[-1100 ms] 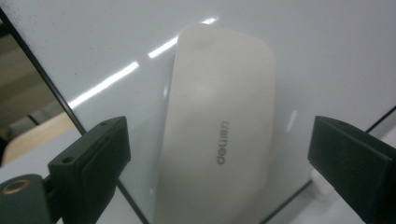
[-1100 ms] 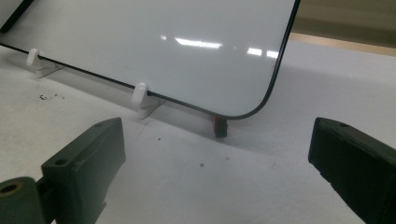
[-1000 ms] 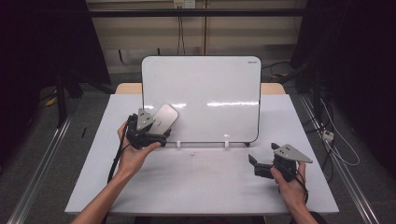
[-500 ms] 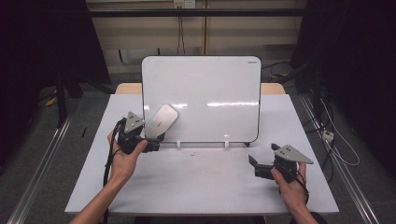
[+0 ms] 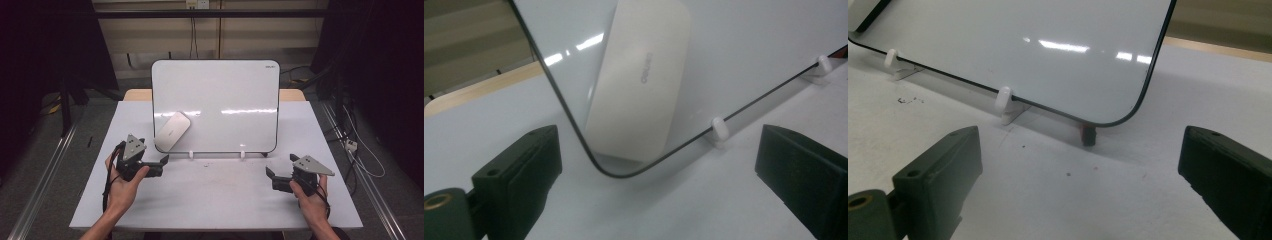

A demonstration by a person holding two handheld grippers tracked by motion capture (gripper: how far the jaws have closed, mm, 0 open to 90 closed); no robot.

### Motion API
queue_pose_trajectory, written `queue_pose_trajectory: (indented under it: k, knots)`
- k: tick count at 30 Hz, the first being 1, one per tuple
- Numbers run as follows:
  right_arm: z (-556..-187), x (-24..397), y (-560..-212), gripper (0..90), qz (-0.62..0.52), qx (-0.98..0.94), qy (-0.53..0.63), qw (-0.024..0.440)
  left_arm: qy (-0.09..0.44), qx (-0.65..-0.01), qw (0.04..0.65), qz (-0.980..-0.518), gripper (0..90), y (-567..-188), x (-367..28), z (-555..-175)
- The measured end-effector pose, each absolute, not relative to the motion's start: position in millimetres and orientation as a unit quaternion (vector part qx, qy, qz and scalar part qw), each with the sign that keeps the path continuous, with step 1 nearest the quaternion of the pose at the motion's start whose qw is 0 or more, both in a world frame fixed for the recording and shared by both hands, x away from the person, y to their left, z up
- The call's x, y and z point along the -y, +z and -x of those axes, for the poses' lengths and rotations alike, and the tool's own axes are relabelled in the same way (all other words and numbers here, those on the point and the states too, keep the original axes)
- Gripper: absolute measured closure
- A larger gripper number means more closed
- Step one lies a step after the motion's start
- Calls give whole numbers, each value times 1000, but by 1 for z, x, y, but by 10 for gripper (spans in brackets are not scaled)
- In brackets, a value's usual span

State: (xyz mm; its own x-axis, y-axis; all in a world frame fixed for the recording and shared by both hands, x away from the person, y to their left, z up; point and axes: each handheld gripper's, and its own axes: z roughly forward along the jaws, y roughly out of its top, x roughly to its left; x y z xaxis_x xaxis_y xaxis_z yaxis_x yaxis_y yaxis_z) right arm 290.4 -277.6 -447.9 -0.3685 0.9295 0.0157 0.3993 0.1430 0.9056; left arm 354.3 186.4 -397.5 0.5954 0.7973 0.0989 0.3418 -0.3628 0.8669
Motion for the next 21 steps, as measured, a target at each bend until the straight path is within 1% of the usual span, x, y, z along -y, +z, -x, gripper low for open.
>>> queue_pose_trajectory:
  k: [9, 11, 14, 17, 21]
  knots:
    - [-291, 277, -449, 39, -478, -697, 446, 295, 263, -388, 436, -768, 44, -412, -199, -336]
    - [-291, 277, -449, 38, -478, -697, 446, 294, 254, -393, 443, -765, 44, -418, -201, -334]
    - [-291, 277, -449, 38, -478, -697, 445, 294, 259, -386, 440, -768, 44, -424, -202, -330]
    - [-291, 277, -449, 38, -477, -698, 445, 295, 266, -394, 442, -761, 44, -427, -205, -327]
    - [-291, 277, -449, 38, -477, -698, 445, 295, 264, -405, 443, -755, 42, -425, -211, -328]
